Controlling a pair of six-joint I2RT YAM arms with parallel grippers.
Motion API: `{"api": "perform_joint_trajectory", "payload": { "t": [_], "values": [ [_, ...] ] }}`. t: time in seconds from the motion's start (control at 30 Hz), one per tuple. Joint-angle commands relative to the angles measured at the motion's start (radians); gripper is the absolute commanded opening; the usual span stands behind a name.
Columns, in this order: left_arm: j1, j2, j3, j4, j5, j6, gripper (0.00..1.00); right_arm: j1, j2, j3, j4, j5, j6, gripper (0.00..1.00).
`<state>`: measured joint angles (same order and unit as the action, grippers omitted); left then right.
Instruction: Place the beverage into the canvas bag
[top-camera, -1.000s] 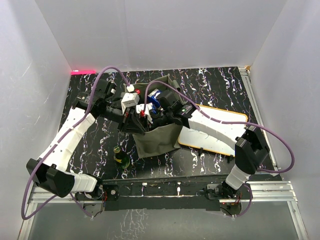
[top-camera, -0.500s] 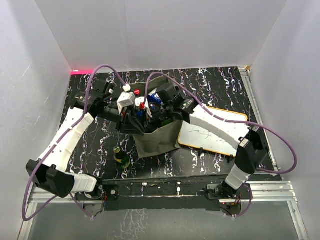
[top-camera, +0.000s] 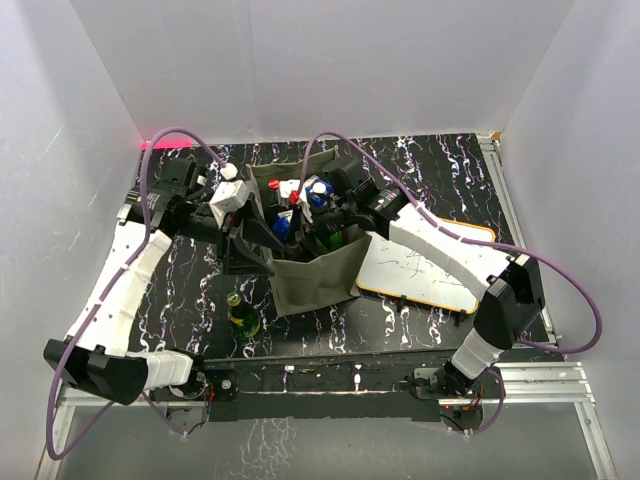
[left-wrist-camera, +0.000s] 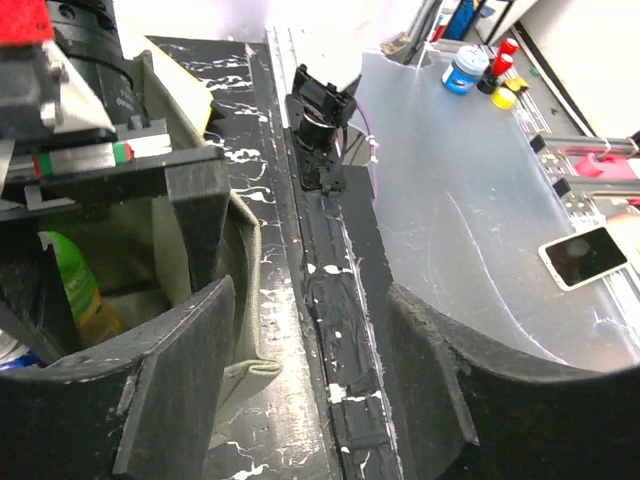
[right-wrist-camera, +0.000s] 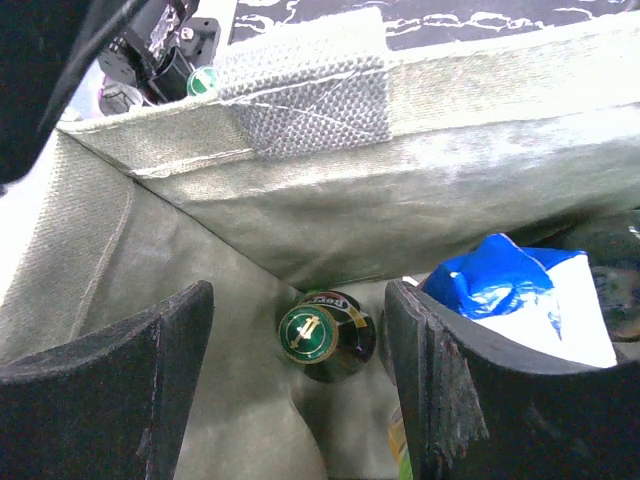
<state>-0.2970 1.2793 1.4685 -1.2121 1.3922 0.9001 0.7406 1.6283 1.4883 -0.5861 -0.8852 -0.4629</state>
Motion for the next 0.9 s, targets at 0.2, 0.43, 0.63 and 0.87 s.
{"api": "perform_joint_trajectory", "payload": {
  "t": [0.2,0.43,0.63,0.87],
  "values": [
    [0.155,-0.126,0.074,0.062,-0.038,-0.15,0.67,-0.035,-0.099,0.158,0.002,-0.021,0.09,0.73],
    [0.258,-0.237,0.041,0.043,-0.312,-0.192,0.72,-0.072,-0.14,0.232,-0.013,0.014,0.118,0.74],
    [0.299,-0.326,-0.071,-0.062,-0.448,-0.098,0.77,-0.13,-0.195,0.23,-0.016,0.002,0.13,0.75],
    [0.302,-0.395,-0.231,-0.123,-0.61,-0.073,0.82,-0.224,-0.263,0.179,0.0,-0.003,0.158,0.76]
  ]
}}
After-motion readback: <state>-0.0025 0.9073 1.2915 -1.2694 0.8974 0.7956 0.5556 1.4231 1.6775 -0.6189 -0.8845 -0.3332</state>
